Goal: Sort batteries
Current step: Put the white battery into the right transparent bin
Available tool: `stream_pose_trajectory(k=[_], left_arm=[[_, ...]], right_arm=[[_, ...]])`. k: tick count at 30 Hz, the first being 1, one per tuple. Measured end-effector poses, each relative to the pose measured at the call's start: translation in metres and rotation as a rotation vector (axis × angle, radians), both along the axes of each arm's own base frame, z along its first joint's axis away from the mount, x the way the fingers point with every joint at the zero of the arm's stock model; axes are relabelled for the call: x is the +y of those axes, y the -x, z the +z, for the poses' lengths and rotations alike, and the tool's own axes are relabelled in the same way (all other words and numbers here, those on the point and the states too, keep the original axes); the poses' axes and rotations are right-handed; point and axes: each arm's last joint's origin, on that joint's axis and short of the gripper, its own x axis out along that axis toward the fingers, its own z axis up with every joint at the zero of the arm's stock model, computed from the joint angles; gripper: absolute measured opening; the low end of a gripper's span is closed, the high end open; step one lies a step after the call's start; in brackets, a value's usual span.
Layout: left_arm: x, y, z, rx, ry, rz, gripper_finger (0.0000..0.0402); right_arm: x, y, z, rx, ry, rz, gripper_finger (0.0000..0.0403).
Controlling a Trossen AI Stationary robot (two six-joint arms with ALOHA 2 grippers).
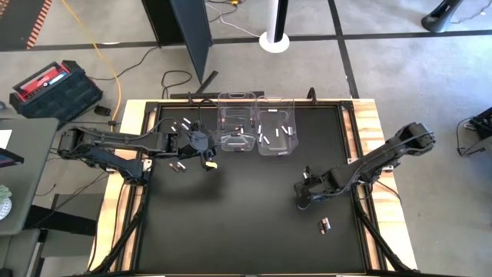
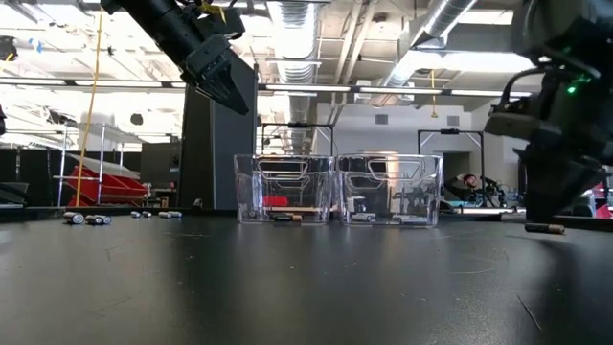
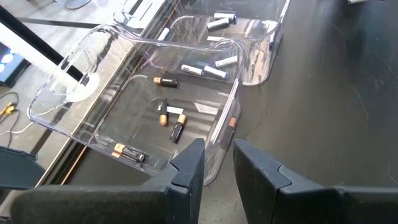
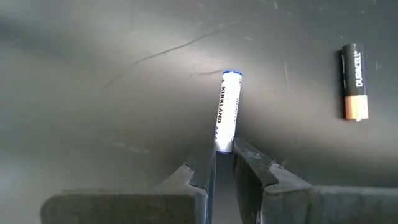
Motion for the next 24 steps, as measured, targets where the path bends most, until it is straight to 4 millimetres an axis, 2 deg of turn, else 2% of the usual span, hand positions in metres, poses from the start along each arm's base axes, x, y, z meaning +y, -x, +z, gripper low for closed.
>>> stream_pose_trajectory(k=[8, 15, 20, 24], left_arm=[[0.000, 0.000, 0.000, 0.000, 0.000, 0.000, 0.0082], [0.000, 0.000, 0.000, -0.001, 0.000, 0.000, 0.0082], [0.000, 0.000, 0.000, 0.000, 0.000, 0.000, 0.0082], [0.000, 0.000, 0.000, 0.000, 0.000, 0.000, 0.0082]], right_arm=[[0.010, -0.012, 0.019, -0.039, -0.005, 0.085, 0.0065], [0.011, -0.027, 0.058, -0.115, 0.002, 0.185, 0.0065], [-0.002, -0.038, 0.095, -0.207, 0.034, 0.249, 0.0065], [-0.023, -0.049, 0.122, -0.260, 0.083, 0.256, 0.0065]])
